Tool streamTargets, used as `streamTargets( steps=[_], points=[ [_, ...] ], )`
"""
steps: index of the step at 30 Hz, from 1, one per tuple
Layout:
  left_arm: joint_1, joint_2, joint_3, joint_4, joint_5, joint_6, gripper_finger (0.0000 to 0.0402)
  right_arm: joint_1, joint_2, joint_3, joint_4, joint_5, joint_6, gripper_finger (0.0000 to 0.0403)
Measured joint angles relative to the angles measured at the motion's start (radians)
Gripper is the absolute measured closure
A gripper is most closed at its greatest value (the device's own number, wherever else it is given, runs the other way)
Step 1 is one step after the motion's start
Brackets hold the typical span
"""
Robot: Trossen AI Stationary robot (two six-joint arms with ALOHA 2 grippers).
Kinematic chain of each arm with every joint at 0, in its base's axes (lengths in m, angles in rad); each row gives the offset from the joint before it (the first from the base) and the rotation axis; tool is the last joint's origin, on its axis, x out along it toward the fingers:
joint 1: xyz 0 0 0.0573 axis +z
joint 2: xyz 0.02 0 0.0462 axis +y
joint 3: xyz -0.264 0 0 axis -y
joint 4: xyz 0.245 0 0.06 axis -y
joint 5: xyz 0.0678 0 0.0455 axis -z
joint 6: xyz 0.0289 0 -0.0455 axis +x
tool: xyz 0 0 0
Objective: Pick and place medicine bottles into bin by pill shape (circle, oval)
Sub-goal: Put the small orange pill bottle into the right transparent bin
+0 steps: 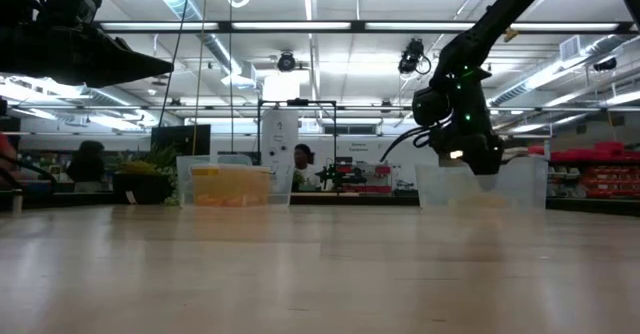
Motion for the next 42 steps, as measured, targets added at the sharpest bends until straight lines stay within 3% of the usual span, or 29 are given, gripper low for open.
streamTargets(
  steps=[15, 34, 38, 42],
  points=[
    [0.0, 0.0, 0.0, 0.0, 0.0, 0.0, 0.0314, 0.005, -0.007, -0.157, 0.187, -0.029, -0.005, 0.0211],
    [0.0, 0.0, 0.0, 0.0, 0.0, 0.0, 0.0313, -0.012, -0.197, -0.163, 0.215, -0.024, 0.006, 0.0345],
    [0.0, 0.0, 0.0, 0.0, 0.0, 0.0, 0.0319, -0.015, -0.203, -0.163, 0.225, -0.031, -0.007, 0.0339],
    [0.0, 0.0, 0.0, 0.0, 0.0, 0.0, 0.0321, -0.017, -0.186, -0.179, 0.268, -0.031, -0.007, 0.0309]
  ],
)
